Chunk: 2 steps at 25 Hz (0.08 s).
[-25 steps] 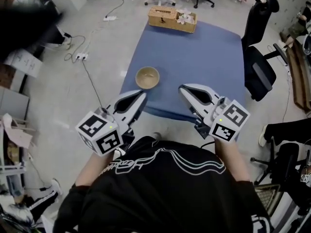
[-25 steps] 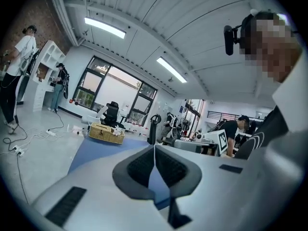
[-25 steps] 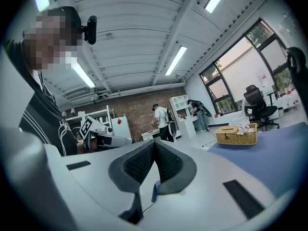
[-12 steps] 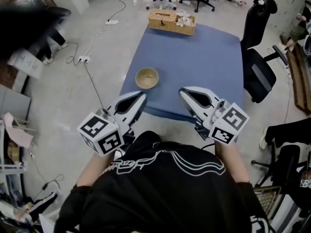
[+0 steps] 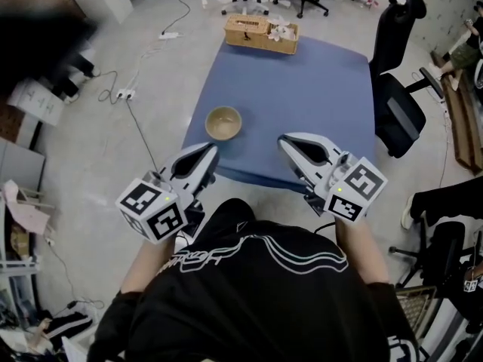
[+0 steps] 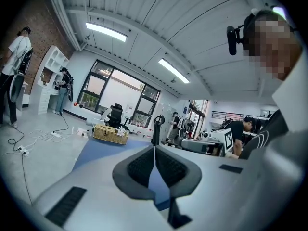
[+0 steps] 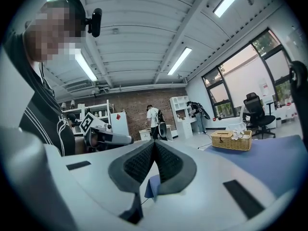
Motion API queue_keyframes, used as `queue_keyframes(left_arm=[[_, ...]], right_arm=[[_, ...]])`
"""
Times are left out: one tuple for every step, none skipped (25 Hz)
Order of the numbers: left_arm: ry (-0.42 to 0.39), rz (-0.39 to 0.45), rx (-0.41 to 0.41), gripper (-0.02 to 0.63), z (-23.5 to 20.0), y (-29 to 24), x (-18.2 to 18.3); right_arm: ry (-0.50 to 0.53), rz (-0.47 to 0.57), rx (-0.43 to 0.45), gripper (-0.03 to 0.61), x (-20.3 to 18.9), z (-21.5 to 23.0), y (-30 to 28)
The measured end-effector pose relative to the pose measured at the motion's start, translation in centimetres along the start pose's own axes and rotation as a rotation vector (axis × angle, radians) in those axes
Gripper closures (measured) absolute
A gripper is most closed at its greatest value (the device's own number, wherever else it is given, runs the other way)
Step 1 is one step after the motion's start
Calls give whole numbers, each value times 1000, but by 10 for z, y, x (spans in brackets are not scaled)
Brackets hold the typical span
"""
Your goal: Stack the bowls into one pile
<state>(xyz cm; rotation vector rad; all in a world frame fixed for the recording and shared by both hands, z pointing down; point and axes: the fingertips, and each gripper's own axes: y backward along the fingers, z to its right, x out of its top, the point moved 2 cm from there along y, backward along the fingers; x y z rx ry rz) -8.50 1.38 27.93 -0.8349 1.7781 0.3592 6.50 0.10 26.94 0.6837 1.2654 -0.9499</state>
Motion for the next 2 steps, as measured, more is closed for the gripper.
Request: queue_keyframes(left_arm=[[3,2,3,584,-2,-1,1],[5,4,5,584,-3,-2,2]], right_arm=[[2,-2,0,552,1,2,0],[4,-3,-1,552,2,4,-1]])
